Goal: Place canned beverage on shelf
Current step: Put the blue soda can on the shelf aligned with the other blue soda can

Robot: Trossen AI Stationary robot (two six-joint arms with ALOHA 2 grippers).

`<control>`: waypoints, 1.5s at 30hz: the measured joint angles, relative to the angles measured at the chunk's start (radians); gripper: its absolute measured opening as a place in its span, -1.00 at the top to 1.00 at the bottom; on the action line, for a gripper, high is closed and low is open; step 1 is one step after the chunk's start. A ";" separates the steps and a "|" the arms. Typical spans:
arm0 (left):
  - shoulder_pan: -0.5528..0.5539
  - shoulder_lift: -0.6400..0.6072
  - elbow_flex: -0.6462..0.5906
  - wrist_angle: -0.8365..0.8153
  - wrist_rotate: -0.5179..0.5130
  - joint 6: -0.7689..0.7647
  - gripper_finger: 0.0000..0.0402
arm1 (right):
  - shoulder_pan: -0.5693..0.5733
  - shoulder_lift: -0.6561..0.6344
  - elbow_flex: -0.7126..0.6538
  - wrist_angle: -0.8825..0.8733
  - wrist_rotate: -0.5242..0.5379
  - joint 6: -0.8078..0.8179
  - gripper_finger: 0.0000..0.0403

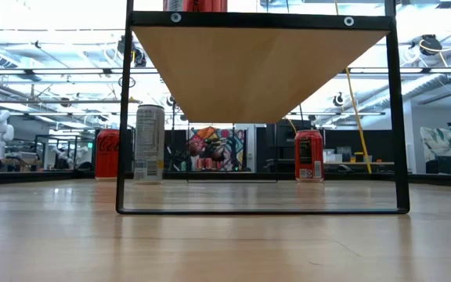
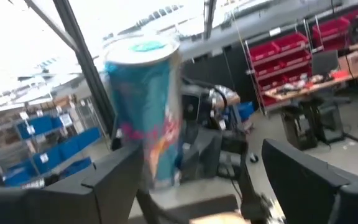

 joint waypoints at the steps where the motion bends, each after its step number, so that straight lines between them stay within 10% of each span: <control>1: 0.003 0.000 0.000 0.000 0.016 -0.009 -0.17 | 0.000 0.012 0.000 0.032 0.000 0.000 -0.53; 14: 0.015 0.046 0.000 0.068 0.101 -0.050 -0.17 | 0.000 0.087 0.000 0.263 -0.145 0.008 -0.72; 45: 0.056 0.123 0.000 0.195 0.208 -0.134 -0.17 | 0.000 0.088 0.000 0.299 -0.262 -0.007 -0.45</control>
